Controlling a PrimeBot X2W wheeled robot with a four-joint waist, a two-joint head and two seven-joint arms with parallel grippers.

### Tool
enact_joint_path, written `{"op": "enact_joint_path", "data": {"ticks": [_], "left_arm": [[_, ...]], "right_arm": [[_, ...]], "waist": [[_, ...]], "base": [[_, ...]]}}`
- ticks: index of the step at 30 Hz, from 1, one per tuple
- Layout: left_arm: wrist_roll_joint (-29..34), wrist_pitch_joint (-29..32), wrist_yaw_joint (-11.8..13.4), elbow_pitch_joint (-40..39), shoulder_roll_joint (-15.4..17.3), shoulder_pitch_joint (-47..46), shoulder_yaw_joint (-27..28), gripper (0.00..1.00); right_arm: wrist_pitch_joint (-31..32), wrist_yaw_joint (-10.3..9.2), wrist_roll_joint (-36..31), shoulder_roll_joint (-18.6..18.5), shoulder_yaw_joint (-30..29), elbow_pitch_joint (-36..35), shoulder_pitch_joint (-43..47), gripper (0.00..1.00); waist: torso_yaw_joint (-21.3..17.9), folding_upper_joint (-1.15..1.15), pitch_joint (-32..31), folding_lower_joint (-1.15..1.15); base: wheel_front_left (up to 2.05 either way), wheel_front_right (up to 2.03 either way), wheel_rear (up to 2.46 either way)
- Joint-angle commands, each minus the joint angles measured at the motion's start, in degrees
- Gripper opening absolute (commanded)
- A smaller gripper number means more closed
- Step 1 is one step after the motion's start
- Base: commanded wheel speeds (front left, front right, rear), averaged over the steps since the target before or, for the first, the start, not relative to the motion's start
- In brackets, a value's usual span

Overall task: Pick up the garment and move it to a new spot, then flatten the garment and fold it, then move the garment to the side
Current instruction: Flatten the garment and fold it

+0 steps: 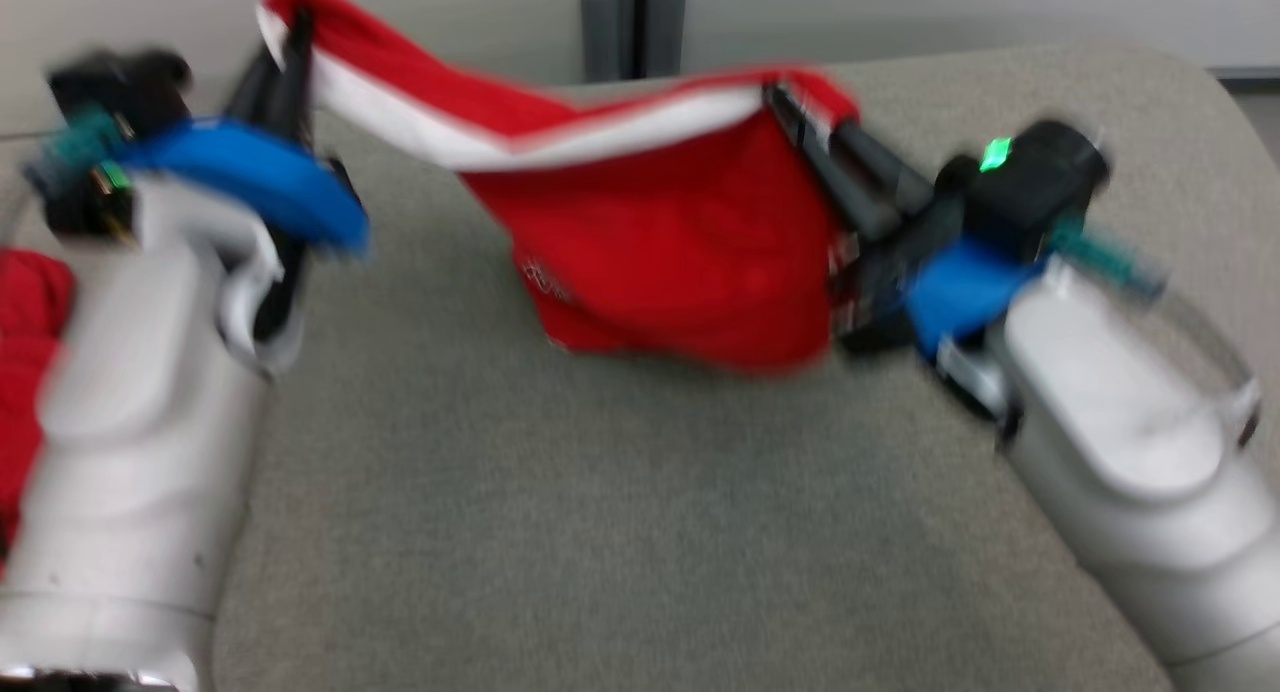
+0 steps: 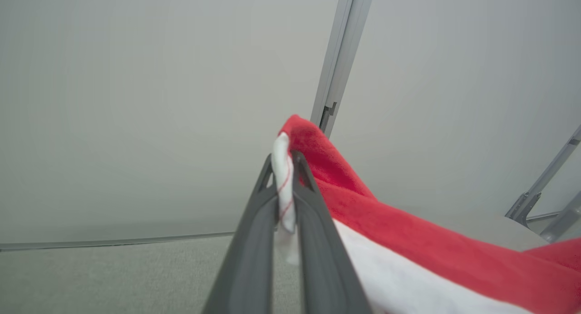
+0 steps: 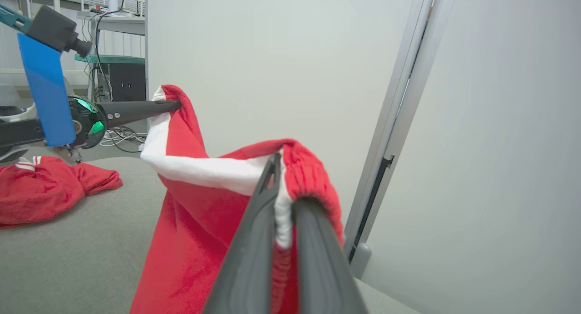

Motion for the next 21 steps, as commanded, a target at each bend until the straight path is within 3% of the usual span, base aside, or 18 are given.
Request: {"op": "enact_joint_path", "data": {"ticks": [1, 6, 12, 16, 21], "left_arm": [[-0.61, 1.09, -0.04, 0.97, 0.78, -5.84, 0.73, 0.00], [-0.74, 2.69, 0.75, 5.32, 0.65, -24.08, 1.96, 0.00], [-0.24, -1.15, 0.24, 9.68, -2.46, -39.09, 0.23, 0.00], [-1.20, -4.68, -0.08, 12.18, -4.18, -42.09, -0.58, 0.00], [-4.20, -7.37, -0.19, 13.50, -4.96, -37.01, -3.28, 0.00]], "right_arm": [[-0.18, 0.01, 1.04, -0.64, 0.02, 1.03, -6.05, 0.00], [-0.19, 0.01, 6.25, -0.89, -0.31, 6.19, -24.26, 0.00], [-0.18, 0.01, 11.10, -2.34, -1.16, 10.81, -39.01, 0.00], [-0.14, 0.02, 13.11, -3.22, -0.19, 12.33, -41.57, 0.00], [-0.13, 0.01, 15.23, -4.13, 4.00, 12.46, -36.45, 0.00]], "waist": [[0.64, -0.02, 3.02, -0.02], [-0.08, -0.02, 8.70, -0.02], [0.67, -0.02, 11.62, -0.02], [1.54, -0.02, 11.90, -0.02], [1.93, -0.02, 11.74, -0.02]], "base": [[0.00, 0.00, 0.00], [0.00, 0.00, 0.00], [0.00, 0.00, 0.00], [0.00, 0.00, 0.00], [0.00, 0.00, 0.00]]}}
